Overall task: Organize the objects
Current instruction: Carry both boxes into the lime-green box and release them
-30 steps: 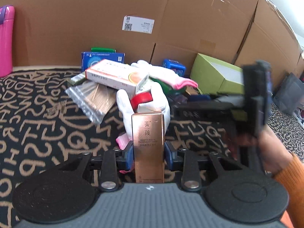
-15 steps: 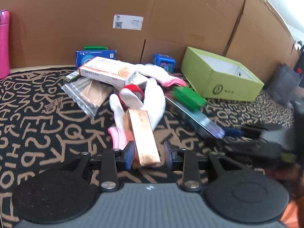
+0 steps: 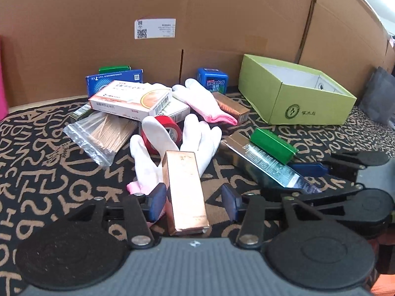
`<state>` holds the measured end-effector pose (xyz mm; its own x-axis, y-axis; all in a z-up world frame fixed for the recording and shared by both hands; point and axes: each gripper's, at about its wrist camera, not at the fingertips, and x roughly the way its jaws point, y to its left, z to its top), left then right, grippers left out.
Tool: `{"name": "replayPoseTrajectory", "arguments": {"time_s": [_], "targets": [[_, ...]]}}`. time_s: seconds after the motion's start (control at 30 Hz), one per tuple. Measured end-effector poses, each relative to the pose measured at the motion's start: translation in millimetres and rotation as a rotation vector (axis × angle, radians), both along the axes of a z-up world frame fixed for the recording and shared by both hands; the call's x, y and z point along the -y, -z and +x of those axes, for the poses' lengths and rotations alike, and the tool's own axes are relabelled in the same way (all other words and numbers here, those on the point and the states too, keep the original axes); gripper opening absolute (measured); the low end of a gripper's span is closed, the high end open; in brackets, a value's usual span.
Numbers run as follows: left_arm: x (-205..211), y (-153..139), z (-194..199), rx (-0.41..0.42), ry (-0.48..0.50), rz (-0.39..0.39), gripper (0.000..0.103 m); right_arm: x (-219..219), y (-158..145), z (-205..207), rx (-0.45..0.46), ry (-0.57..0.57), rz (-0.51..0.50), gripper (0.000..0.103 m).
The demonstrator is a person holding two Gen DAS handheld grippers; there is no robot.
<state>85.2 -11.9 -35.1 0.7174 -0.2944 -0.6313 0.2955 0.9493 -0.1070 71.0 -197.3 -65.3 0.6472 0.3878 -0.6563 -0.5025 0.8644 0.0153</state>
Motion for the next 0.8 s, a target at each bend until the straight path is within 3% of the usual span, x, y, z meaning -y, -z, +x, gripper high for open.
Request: {"name": "replayPoseTrajectory", "arguments": {"time_s": [0.07, 0.13, 0.27, 0.43, 0.6, 0.8], "targets": [[2, 4, 5, -0.003, -0.002, 0.017, 0.05, -2, 2, 7, -0.012, 0.002, 0.01, 0.051], [2, 8, 9, -0.019, -0.002, 0.023, 0.039, -4, 4, 10, -0.016, 0.002, 0.001, 0.048], [2, 8, 8, -0.018, -0.014, 0.019, 0.039, -4, 6, 8, -0.005, 0.003, -0.014, 0.038], [1, 3, 2, -0.032, 0.0, -0.013, 0.034, 1, 1, -4, 0.005, 0.009, 0.012, 0.038], [8, -19, -17, 0.025, 0.023, 0.001, 0.034, 13, -20, -24, 0.043, 0.008, 0.06, 0.038], [26, -58, -13, 0.082, 0.083, -0.08, 0.034, 42, -60, -37, 0.149, 0.058, 0.093, 0.038]]}}
